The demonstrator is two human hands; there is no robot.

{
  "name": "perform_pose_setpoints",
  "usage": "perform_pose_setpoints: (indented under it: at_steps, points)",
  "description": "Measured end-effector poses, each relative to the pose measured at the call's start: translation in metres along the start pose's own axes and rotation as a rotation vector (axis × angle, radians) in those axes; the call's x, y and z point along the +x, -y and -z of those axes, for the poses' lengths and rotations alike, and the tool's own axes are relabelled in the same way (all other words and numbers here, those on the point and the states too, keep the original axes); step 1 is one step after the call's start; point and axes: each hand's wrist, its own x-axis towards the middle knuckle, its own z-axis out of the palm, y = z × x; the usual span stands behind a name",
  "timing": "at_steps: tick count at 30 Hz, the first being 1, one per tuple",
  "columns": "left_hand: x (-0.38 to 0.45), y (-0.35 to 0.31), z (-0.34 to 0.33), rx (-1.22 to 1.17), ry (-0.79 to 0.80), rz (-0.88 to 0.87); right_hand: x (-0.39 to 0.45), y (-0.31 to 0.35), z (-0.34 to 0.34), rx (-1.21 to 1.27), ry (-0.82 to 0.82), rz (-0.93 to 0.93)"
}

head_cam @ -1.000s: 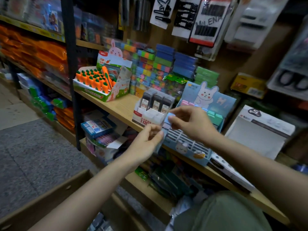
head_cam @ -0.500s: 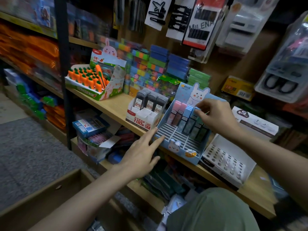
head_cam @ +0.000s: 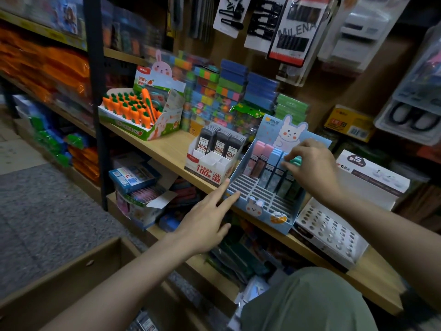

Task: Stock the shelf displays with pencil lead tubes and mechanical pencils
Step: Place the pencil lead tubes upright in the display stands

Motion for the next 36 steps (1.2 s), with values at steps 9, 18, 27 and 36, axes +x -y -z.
perform_pose_setpoints:
  at_steps: [9, 18, 27, 36]
  points:
    - [-0.022, 0.007, -0.001, -0.423, -0.107, 0.097, -0.031, 0.036, 0.006, 0.239, -0.080, 0.077]
    - [-0.167, 0.085, -0.033, -0.832, -0.046, 1.039, -0.142, 0.191, -0.089, 0.688, 0.712, 0.267]
    - [-0.311, 0.105, -0.138, -0.653, -0.080, 1.585, -0.258, 0.252, -0.221, 0.543, 1.265, 0.103]
    - [-0.296, 0.099, -0.220, -0.439, -0.073, 1.522, -0.283, 0.276, -0.290, 0.580, 1.180, -0.027]
